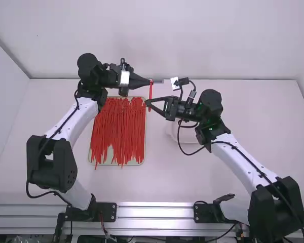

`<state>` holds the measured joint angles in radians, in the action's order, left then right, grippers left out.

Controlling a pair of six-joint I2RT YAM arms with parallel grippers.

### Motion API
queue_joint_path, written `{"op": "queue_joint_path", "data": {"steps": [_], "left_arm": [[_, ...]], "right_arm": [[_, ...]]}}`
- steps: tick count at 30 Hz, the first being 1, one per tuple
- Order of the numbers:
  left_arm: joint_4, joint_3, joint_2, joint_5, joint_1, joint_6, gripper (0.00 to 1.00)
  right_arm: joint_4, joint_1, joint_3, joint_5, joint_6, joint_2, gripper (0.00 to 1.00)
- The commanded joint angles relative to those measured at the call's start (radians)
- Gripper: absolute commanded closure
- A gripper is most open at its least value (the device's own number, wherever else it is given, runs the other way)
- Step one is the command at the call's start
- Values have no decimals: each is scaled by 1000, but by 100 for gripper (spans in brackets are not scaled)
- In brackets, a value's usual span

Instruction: Fasten the cable tie

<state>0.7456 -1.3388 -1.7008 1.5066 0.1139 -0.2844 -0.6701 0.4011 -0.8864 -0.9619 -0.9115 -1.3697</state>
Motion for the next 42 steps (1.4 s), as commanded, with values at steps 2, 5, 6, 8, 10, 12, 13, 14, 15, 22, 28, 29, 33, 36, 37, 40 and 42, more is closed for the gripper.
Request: {"op": "queue_joint_path", "data": {"steps": [2,5,6,8,10,12,13,14,15,22,28,29,33,36,37,40,42], "left_arm": [[2,5,-3,4,-2,3,98],[4,5,-3,4,-2,3,98],[3,5,-3,4,-3,2,98],[3,5,-3,4,-1,2,98],[3,5,-3,3,-1,0,98],[3,5,-3,0,-5,1,98],[3,5,-3,0,-5,0,98],[3,5,-3,0,-4,0,98],[4,5,-3,0,2,0,98],[3,5,-3,-2,4,0,98],[5,5,-3,2,4,-1,98],[4,5,-3,0,4,0,98],[7,5,-3,4,4,0,98],[8,5,-3,3,4,-1,98],[8,5,-3,4,4,0,98],[8,5,-3,4,4,0,98],[8,5,-3,3,4,0,98]], "right_arm": [[-4,-19,24,1,-5,2,100],[-8,-31,30,9,-8,2,100],[-8,-31,30,11,-8,2,100],[-9,-31,30,13,-8,2,100],[-21,-31,30,13,-21,2,100],[-39,-20,29,10,-26,2,100],[-53,-9,30,11,-27,2,100],[-55,-7,30,11,-27,2,100],[-58,4,30,10,-26,2,100],[-64,3,30,10,-31,2,100],[-64,0,30,22,-34,2,100],[-64,0,29,25,-34,2,100],[-64,-10,30,30,-55,2,100],[-64,-3,30,47,-60,2,100],[-64,3,29,48,-61,2,100],[-80,5,30,46,-68,2,100],[-87,4,30,46,-87,2,100]]}}
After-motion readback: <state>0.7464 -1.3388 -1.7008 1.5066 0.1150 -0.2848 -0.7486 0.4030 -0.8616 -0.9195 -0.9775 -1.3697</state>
